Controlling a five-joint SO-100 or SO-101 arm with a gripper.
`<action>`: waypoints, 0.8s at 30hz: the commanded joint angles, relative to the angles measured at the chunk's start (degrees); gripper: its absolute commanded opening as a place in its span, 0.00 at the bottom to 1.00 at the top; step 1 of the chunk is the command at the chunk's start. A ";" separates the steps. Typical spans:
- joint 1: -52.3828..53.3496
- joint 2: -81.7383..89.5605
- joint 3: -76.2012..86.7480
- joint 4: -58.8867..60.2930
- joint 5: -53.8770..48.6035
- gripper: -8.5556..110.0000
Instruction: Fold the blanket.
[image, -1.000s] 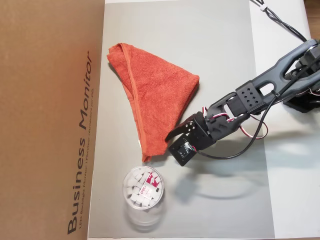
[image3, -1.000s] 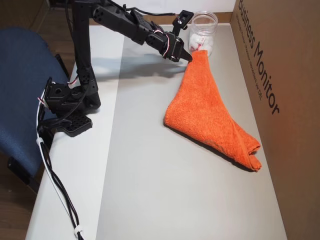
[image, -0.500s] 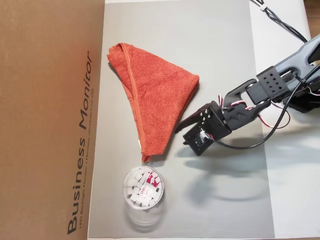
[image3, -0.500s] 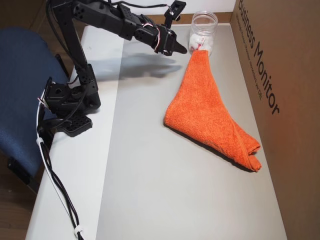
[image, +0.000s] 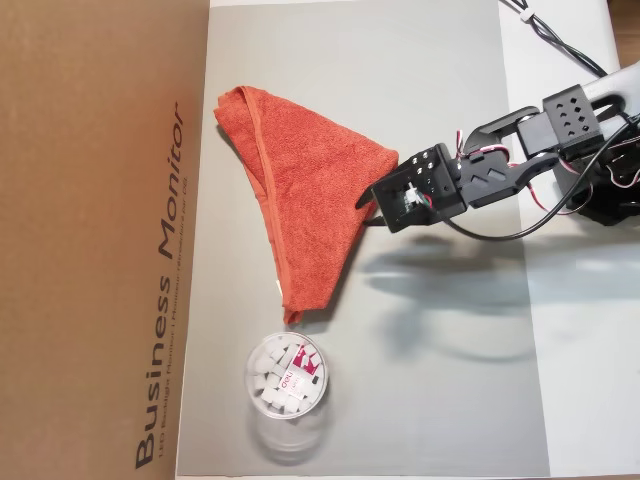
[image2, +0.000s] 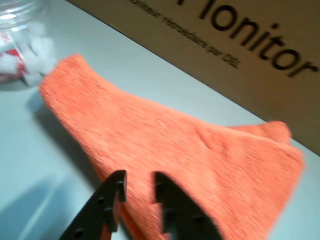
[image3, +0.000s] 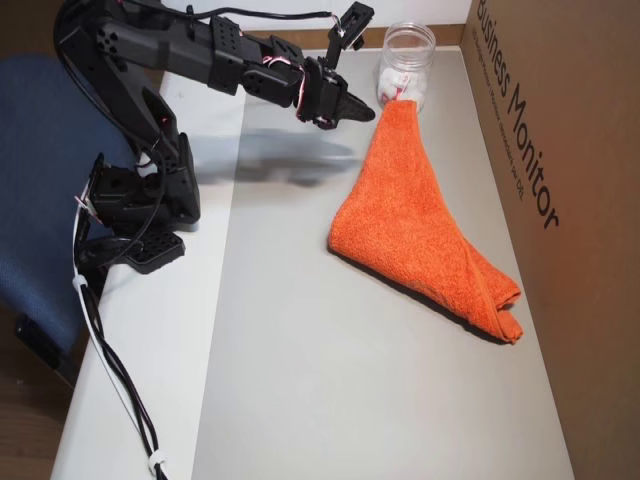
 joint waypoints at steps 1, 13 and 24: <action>3.08 5.71 1.49 0.09 0.44 0.07; 16.00 18.90 10.99 0.09 7.38 0.07; 19.34 30.85 18.54 0.09 21.80 0.07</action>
